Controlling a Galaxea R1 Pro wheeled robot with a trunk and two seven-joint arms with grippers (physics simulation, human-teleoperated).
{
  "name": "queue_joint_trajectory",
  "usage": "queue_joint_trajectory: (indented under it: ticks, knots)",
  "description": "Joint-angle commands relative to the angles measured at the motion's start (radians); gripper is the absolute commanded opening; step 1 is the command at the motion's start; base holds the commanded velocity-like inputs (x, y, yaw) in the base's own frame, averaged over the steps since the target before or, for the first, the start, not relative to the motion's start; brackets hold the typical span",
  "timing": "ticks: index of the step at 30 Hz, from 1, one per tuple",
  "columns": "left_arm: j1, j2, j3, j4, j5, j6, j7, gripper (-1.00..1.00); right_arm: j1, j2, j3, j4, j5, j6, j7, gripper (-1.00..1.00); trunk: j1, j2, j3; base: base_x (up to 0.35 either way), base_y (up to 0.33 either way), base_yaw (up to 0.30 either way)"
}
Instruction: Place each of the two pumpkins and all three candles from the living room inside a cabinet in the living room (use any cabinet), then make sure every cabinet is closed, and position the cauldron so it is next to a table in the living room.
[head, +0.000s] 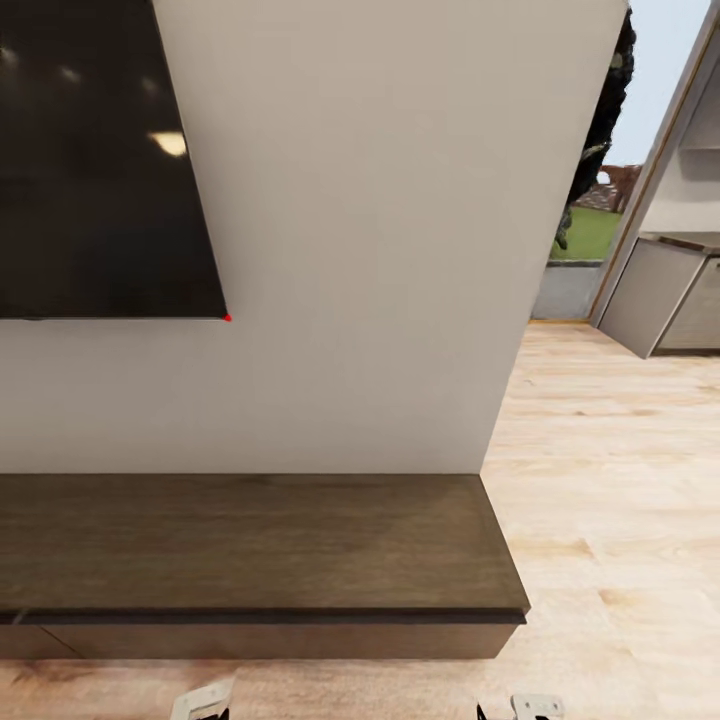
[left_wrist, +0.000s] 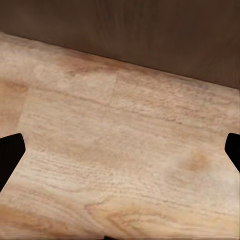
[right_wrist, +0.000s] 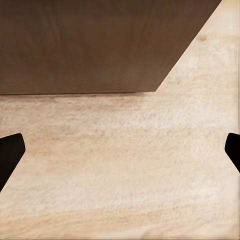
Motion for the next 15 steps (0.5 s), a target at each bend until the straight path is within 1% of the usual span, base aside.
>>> queue_joint_trajectory:
  ticks: [1,3,6,9,10,12,13,15]
  knots:
    - [0.002,0.0,0.0,0.0,0.0,0.001,0.0,1.0,0.001,0.0,0.0,0.0,0.0,0.001,0.0,1.0,-0.004,0.007,0.003,0.0,0.0,0.0]
    - [0.004,0.0,0.0,0.0,0.0,0.004,0.0,1.0,0.002,0.001,0.001,0.001,0.0,0.003,0.0,1.0,-0.012,0.021,0.01,0.0,0.0,0.0]
    - [0.007,0.001,0.0,0.0,0.0,0.028,0.0,1.0,0.004,0.001,0.001,0.002,0.0,0.006,0.0,1.0,-0.023,0.042,0.019,0.0,0.0,0.0]
    - [0.009,0.003,0.0,0.0,0.0,0.081,0.0,1.0,0.009,0.0,0.001,0.012,0.0,0.008,0.001,1.0,-0.035,0.063,0.028,0.0,0.0,0.0]
    - [0.009,0.004,0.0,0.0,0.0,0.089,0.0,1.0,0.01,0.0,0.001,0.014,0.001,0.008,0.001,1.0,-0.038,0.07,0.031,0.0,0.0,0.0]
    - [0.012,0.016,0.0,0.0,0.0,0.115,0.0,1.0,0.012,0.001,0.001,0.026,0.001,0.016,0.0,1.0,-0.046,0.084,0.038,0.0,0.0,0.0]
    - [0.015,0.018,0.0,0.0,0.0,0.118,0.0,1.0,0.013,0.0,0.001,0.03,0.001,0.024,0.0,1.0,-0.05,0.091,0.041,0.0,0.0,0.0]
    - [0.025,0.02,0.0,0.0,0.0,0.124,-0.001,1.0,0.013,0.001,0.002,0.033,0.002,0.095,-0.001,1.0,-0.058,0.105,0.047,0.0,0.0,0.0]
